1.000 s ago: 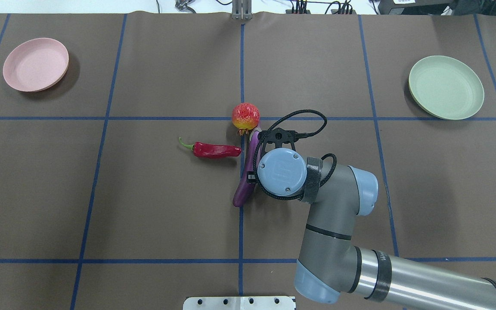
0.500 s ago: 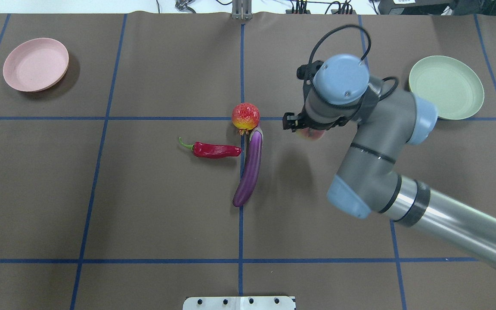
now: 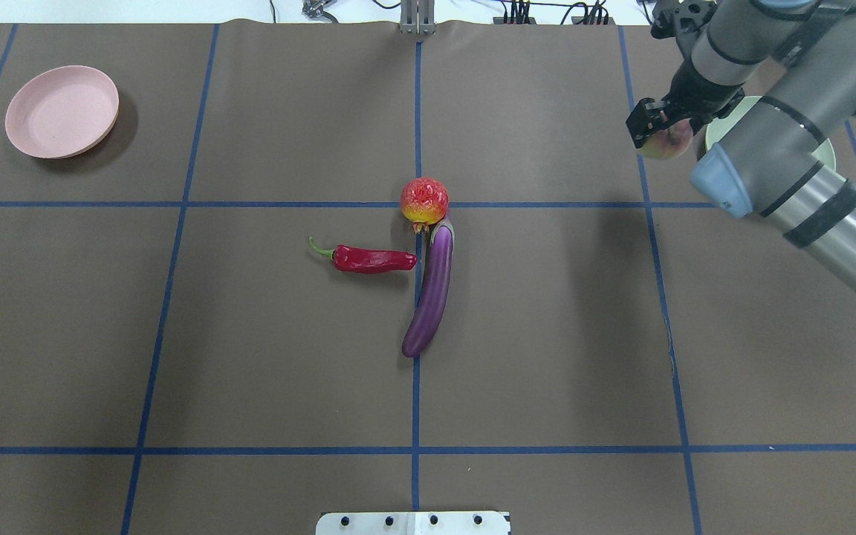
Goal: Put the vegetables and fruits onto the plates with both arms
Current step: 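Carry the peach to the green plate and release it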
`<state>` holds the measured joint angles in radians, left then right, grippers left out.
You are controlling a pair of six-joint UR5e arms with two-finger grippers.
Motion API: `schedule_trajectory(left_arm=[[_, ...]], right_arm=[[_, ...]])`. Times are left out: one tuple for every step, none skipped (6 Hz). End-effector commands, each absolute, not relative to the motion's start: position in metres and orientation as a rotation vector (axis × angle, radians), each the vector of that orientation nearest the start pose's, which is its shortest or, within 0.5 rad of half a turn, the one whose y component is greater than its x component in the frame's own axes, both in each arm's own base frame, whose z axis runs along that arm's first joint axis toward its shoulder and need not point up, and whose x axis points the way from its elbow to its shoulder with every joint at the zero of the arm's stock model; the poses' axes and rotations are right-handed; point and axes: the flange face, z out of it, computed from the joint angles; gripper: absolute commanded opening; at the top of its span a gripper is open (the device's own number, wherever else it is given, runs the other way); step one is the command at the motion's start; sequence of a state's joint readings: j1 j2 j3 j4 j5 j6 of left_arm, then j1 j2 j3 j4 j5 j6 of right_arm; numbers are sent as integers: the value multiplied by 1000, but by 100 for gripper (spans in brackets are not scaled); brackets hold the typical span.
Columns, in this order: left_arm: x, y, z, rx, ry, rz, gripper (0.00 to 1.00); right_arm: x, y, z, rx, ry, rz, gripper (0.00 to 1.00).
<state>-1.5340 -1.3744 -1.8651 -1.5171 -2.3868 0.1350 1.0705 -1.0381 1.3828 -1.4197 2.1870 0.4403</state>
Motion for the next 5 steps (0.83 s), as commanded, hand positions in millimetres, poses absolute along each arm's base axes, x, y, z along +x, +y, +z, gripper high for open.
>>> schedule_trajectory(left_arm=[[-46,-412,605,81,814,180,100],[-46,-412,605,81,814,180,100],[-46,-412,606,79,814,179,100],[-46,-412,606,78,814,178,100],[-45,-412,606,76,817,178,100]], right_arm=[[-207,-698,540,163,-769,-279,0],[-195,-697,564,143,-753,-280,0],[-192,-690,581,123,-740,-271,65],[-182,-670,612,91,-732,-256,100],[-167,-667,615,129,-743,-252,100]])
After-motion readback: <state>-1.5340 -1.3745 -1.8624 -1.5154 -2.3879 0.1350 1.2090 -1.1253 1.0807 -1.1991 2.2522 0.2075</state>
